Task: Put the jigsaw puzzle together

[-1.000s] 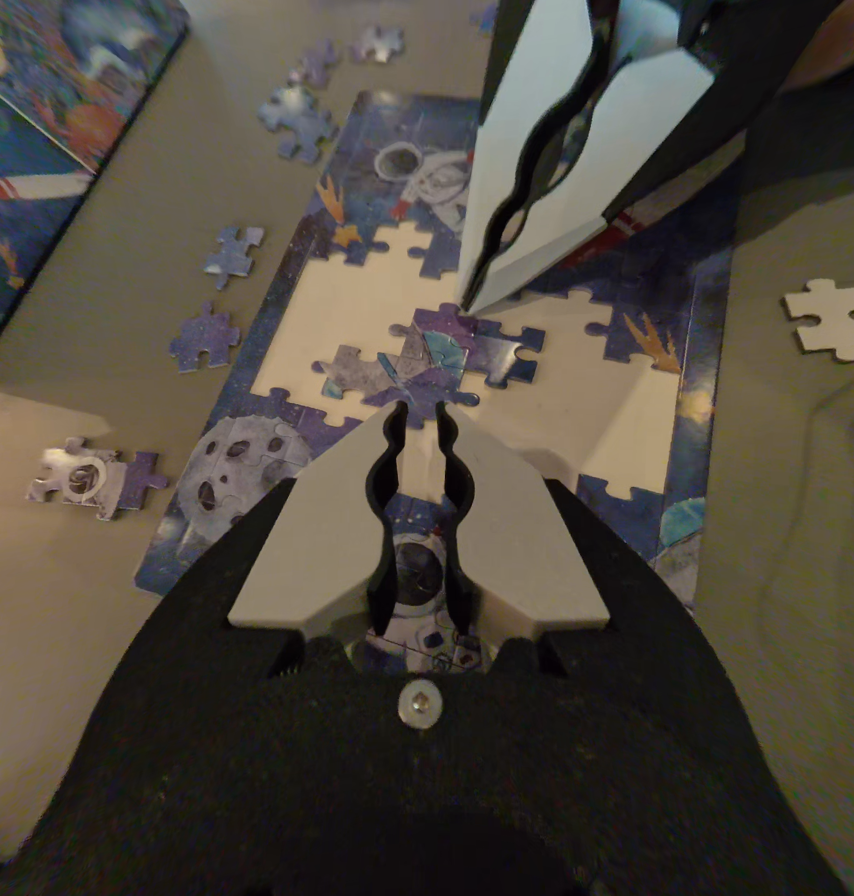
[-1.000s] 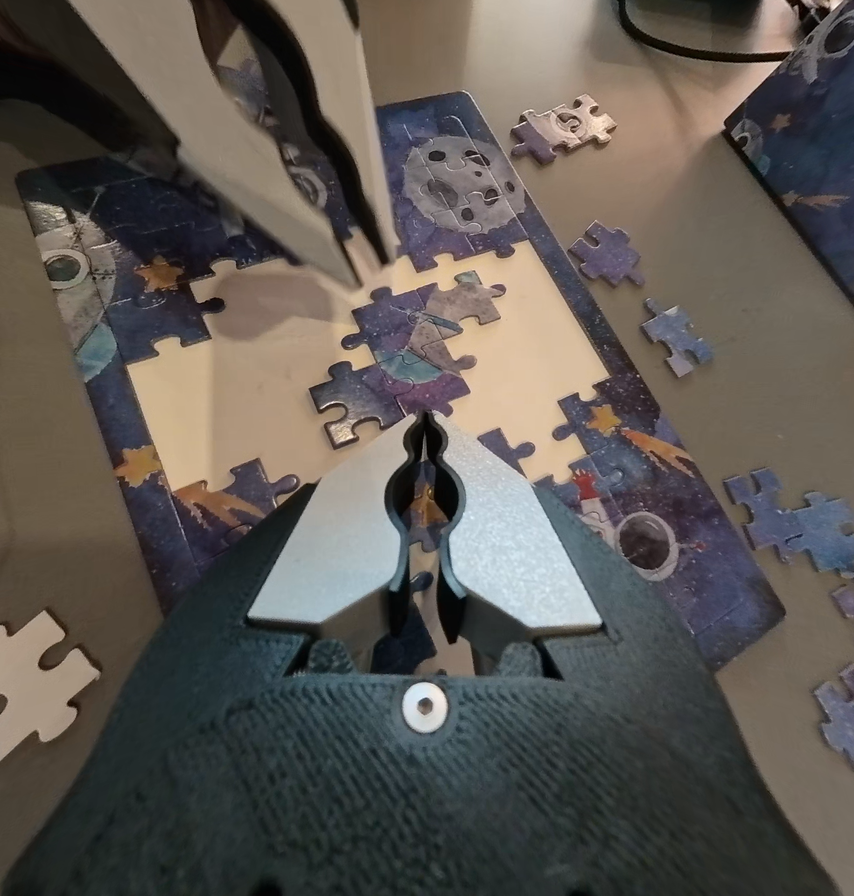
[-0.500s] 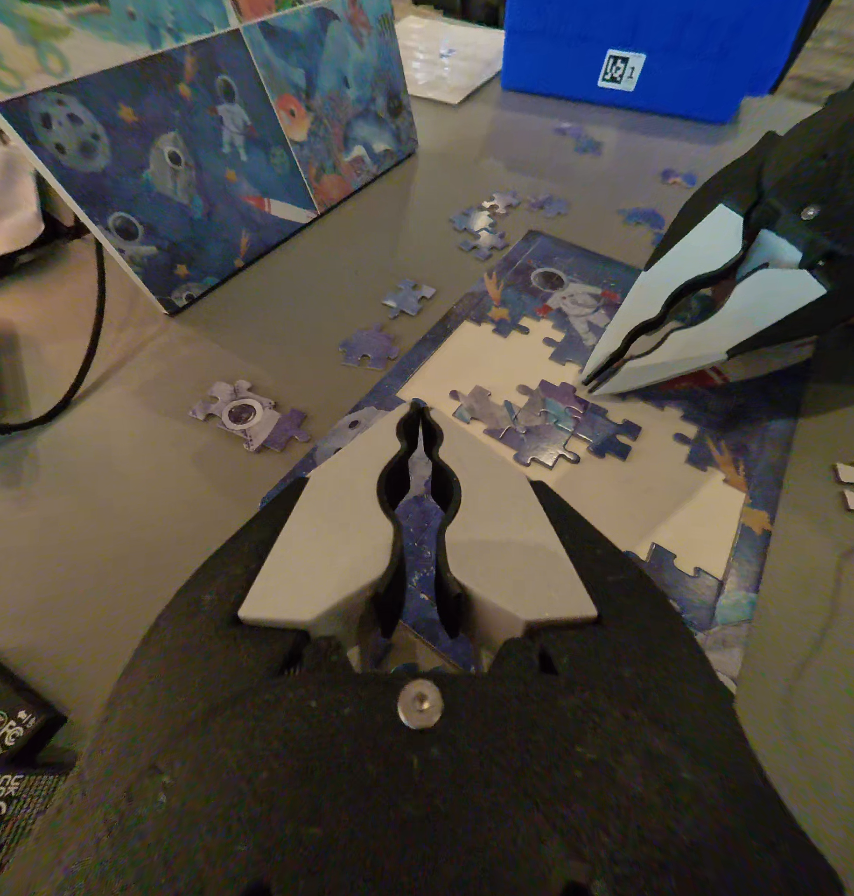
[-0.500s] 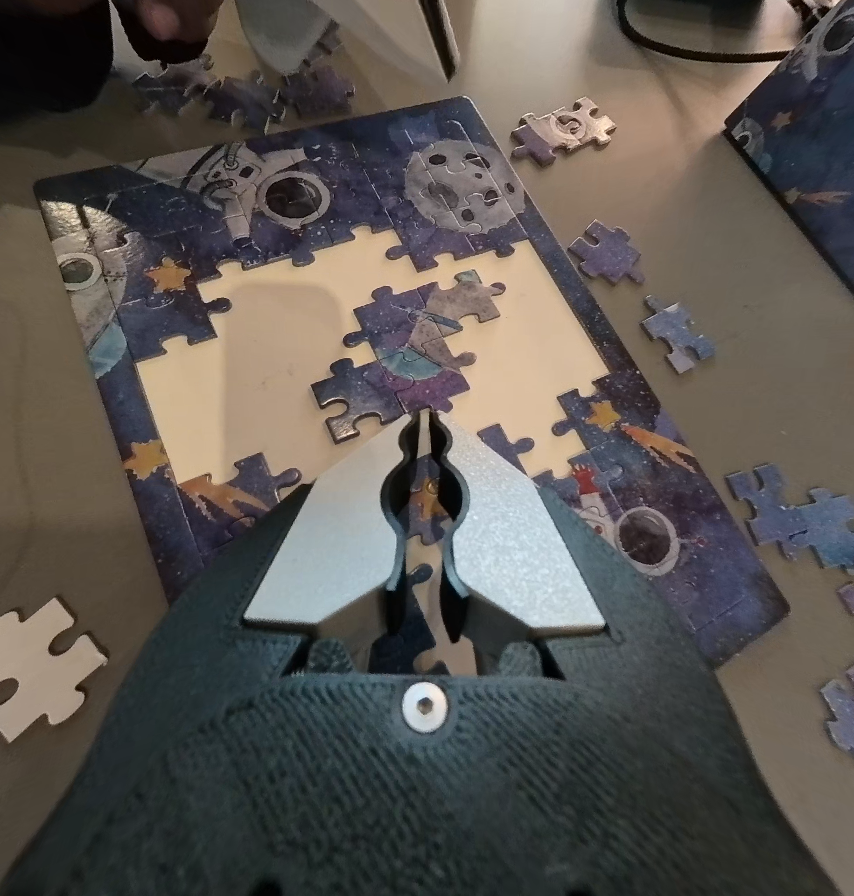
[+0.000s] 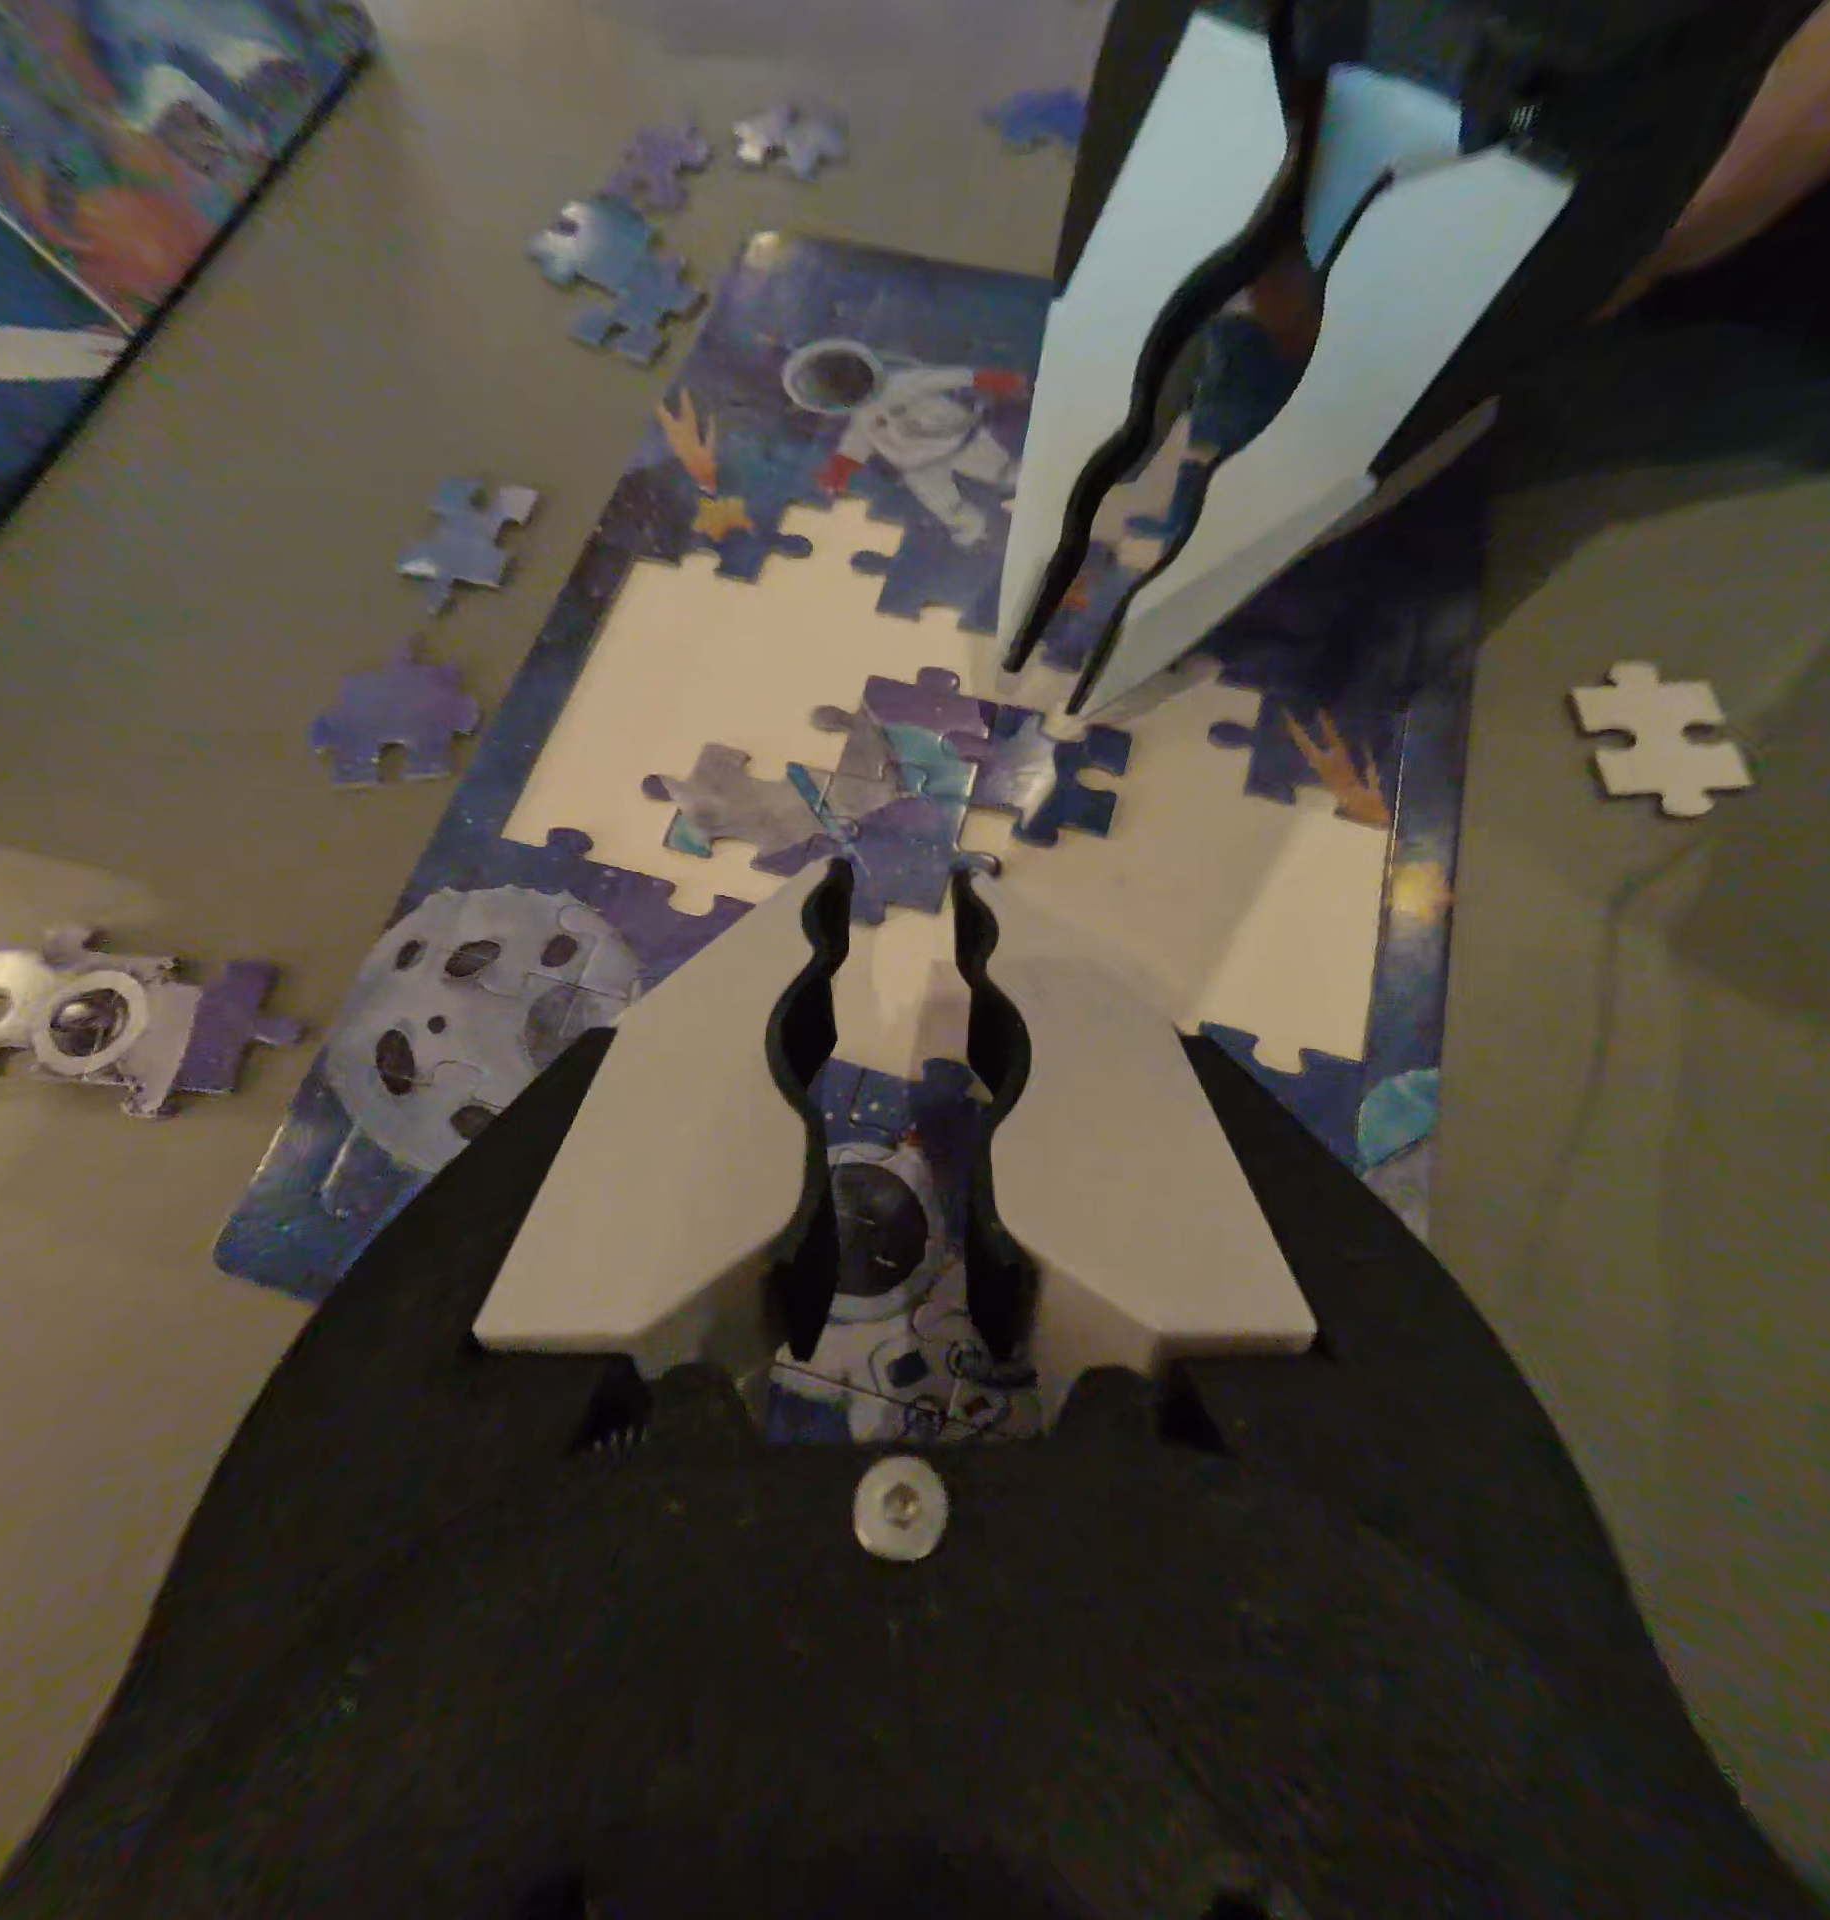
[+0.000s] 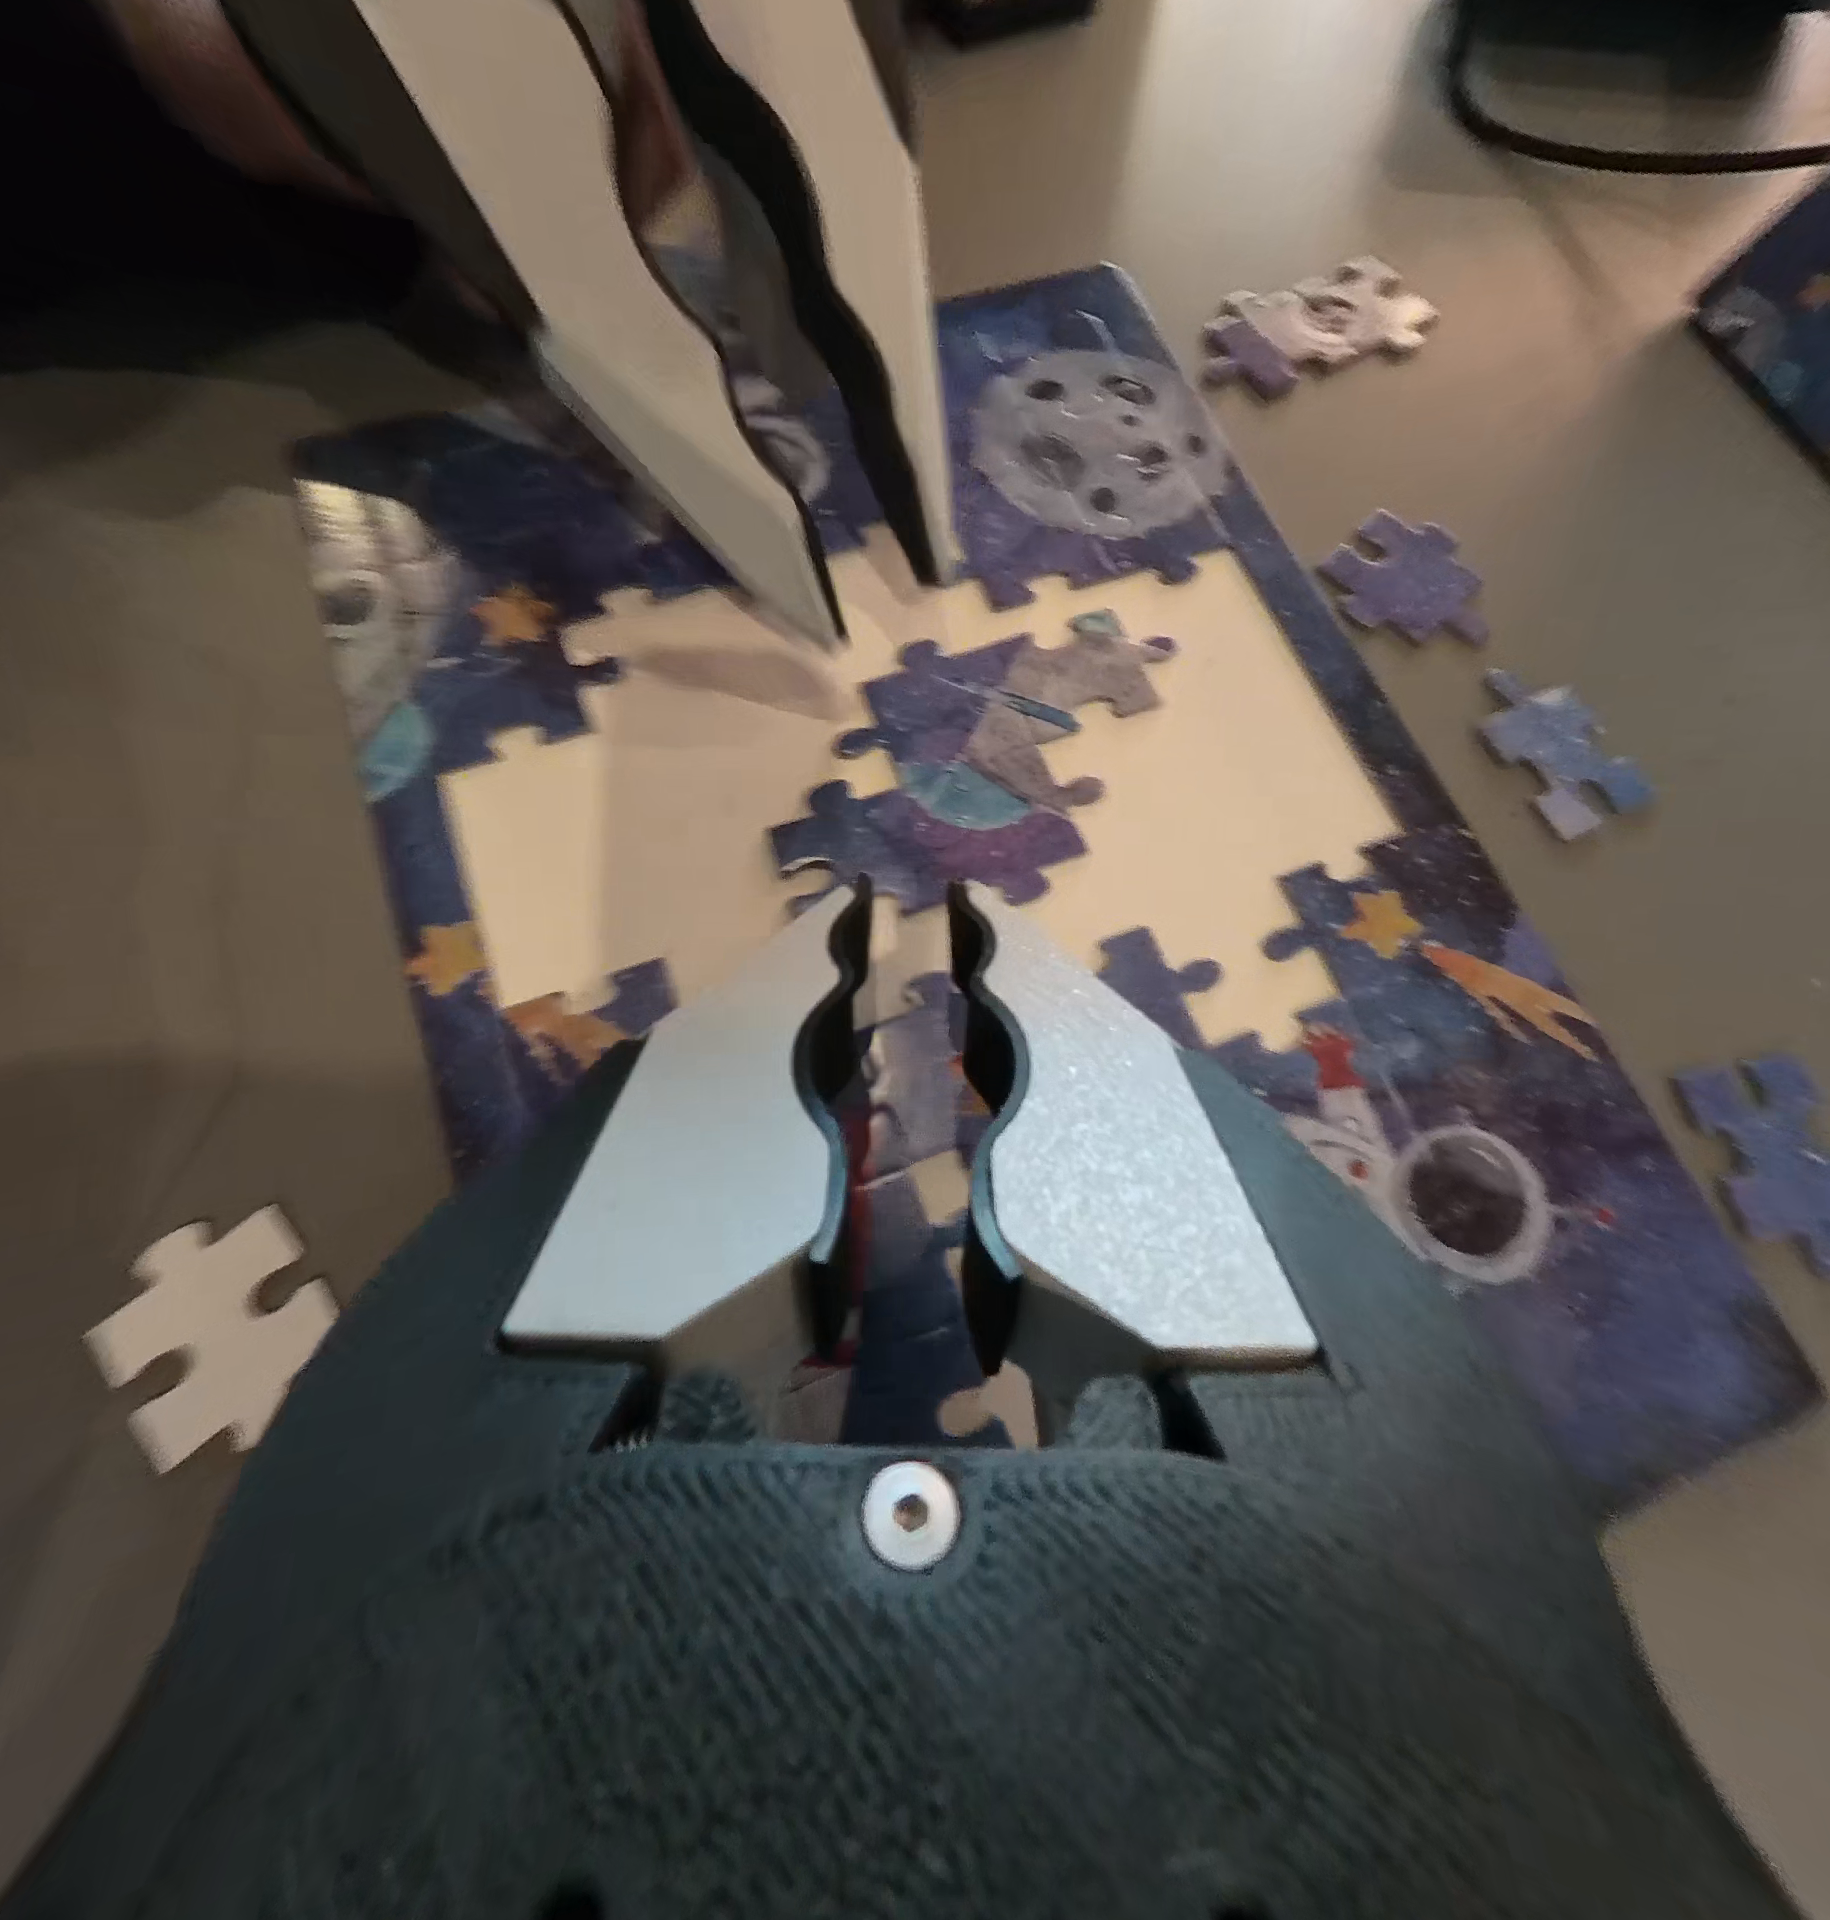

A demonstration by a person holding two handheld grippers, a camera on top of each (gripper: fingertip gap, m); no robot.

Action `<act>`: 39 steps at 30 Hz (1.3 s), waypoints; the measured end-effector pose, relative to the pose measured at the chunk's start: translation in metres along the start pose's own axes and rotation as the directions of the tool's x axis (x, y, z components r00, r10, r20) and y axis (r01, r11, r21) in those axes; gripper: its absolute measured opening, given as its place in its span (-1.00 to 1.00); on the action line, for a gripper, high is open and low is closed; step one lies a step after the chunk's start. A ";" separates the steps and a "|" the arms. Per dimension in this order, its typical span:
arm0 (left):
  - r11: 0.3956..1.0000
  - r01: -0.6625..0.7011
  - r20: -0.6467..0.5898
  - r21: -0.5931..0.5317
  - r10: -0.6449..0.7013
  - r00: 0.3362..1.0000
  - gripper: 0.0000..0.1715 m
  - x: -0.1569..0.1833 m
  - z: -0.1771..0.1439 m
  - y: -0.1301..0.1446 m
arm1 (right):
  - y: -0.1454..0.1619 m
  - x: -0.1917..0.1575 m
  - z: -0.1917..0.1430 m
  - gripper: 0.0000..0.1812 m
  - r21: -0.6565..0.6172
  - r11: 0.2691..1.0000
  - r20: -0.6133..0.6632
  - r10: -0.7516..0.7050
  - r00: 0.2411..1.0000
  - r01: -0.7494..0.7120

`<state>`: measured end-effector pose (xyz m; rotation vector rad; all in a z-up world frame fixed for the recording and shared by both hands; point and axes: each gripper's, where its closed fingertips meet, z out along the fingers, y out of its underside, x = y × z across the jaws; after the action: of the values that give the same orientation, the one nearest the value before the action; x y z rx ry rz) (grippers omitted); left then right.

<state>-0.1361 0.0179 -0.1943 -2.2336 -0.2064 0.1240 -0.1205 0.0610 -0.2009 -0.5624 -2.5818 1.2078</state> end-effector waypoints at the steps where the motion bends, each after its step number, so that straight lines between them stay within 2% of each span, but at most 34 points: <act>1: 1.000 -0.012 0.004 -0.018 0.012 1.000 -0.79 0.001 0.002 0.002 | 0.000 -0.002 0.000 -0.82 0.002 1.000 0.018 0.003 1.000 -0.003; 7: 0.999 0.002 0.014 -0.041 -0.001 1.000 -0.74 -0.002 0.004 0.005 | 0.002 -0.009 0.003 -0.60 -0.021 1.000 0.057 0.006 0.998 -0.005; 11: 0.996 0.037 0.005 -0.082 -0.037 0.999 -0.69 -0.003 0.007 0.011 | 0.005 -0.011 0.005 -0.55 -0.043 0.999 0.071 0.009 0.997 -0.006; 19: 0.993 0.028 0.016 -0.111 -0.027 1.000 -0.69 -0.003 0.010 0.014 | 0.005 -0.008 0.006 -0.58 -0.047 0.999 0.056 0.020 0.998 -0.017; 39: 0.990 0.068 0.103 -0.125 -0.055 0.993 -0.97 -0.016 0.011 0.016 | 0.005 0.003 0.007 -0.76 -0.049 0.997 0.003 0.061 0.998 -0.061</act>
<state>-0.1523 0.0133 -0.2137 -2.3478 -0.3465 0.1938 -0.1244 0.0598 -0.2092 -0.6540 -2.6218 1.1689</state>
